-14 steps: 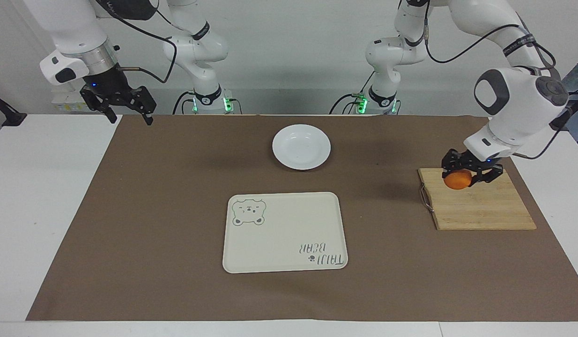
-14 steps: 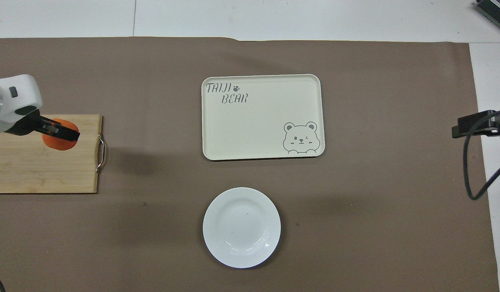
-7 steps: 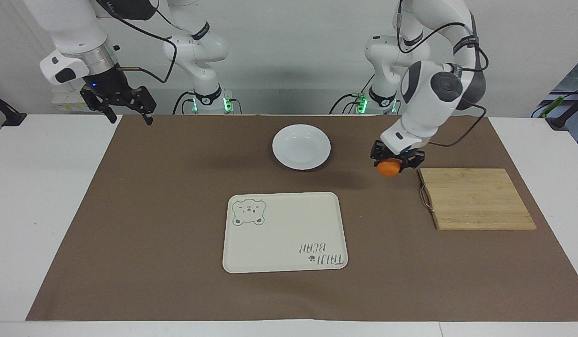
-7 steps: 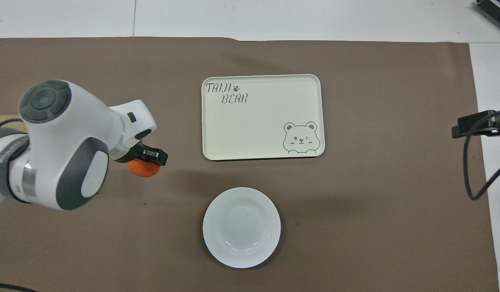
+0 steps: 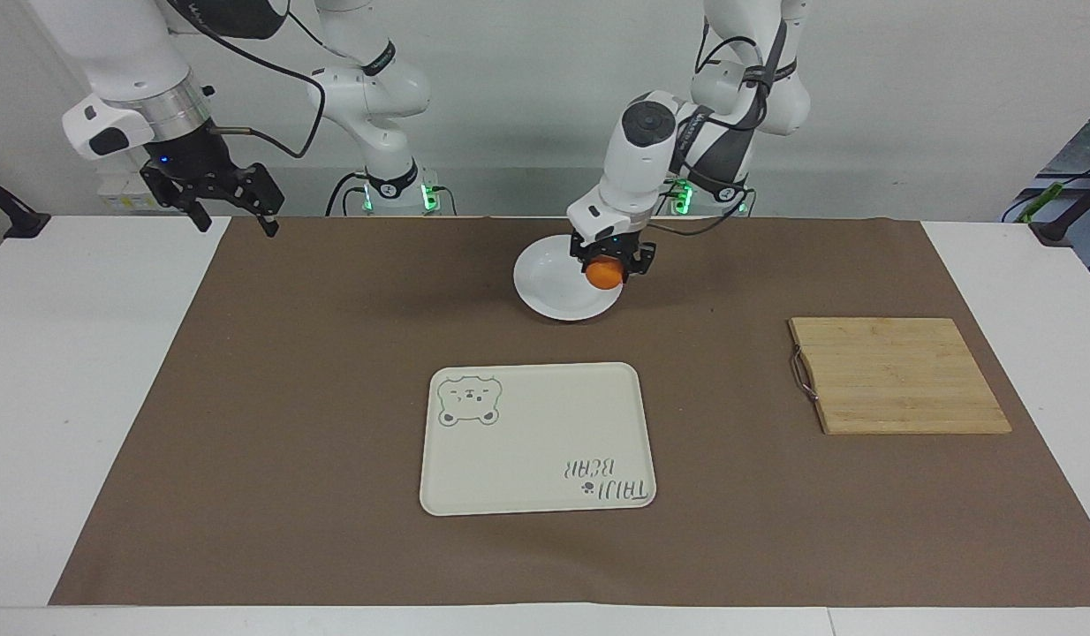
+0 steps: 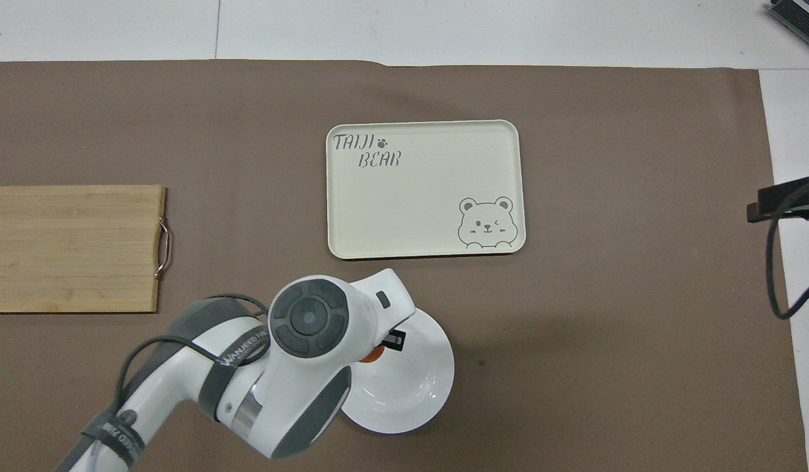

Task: Place orange and plate with both arms
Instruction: 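Carry the orange with the left gripper over the white plate, then lower the orange onto the plate while the right gripper reaches in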

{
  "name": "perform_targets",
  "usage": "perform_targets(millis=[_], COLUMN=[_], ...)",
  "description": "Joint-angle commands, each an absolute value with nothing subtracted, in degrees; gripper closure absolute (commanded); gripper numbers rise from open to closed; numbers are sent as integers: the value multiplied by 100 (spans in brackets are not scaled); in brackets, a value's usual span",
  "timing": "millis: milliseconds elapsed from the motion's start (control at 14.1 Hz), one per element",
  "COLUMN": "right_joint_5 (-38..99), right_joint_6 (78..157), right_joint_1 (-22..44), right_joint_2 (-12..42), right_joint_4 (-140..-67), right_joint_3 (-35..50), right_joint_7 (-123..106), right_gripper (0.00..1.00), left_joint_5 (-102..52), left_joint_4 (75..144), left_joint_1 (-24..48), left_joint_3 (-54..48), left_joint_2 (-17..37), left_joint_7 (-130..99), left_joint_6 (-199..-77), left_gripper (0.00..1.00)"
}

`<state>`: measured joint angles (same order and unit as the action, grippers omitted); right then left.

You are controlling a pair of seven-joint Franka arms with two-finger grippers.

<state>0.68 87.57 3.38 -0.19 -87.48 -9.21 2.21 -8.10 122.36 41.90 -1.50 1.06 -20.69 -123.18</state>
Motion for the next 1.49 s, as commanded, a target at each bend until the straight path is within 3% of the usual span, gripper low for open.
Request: perform_targets(millis=[0,354,425,496,638,709,780,1134,1418], right_joint_5=[18,26,35,44,315,369,465,1263,2396], right_joint_6=[8693,9341,9404,9483,9842,9939,10010,10397,10651], right_joint_1=[368,527,588,667,677,685,816,1388,1643], right_joint_2=[-105,-562,-571,-571,-615,-615,-607,-545,-431], right_joint_4=[-8842,-9930,-10062,-10203,-10580,-10721,-10862,-11548,-12188], right_joint_3=[-844,-738,-738,-738,-738,-738,-738,-738,-738], right_joint_7=[343,343,351,369,334,273,238,-78,-553], right_gripper=[0,0,0,0,0,0,0,0,0], left_joint_5=[-932,-1142,-1238,-1335,-1371,-1362,-1362,-1293,-566], left_joint_4=[12699,12814,12806,12797,12779,12727,12666,12148,11507], left_joint_1=[4692,4912,4930,4931,4922,4922,4922,4632,3878], left_joint_3=[-18,-26,-26,-26,-18,-9,-9,52,53], left_joint_2=[149,500,510,518,527,553,545,475,413], left_joint_7=[-2434,-2400,-2399,-2399,-2382,-2373,-2330,-2338,-2259], left_joint_6=[-13032,-13157,-13149,-13148,-13122,-13122,-13122,-12701,-12307], left_gripper=[100,99,88,71,33,4,0,0,0])
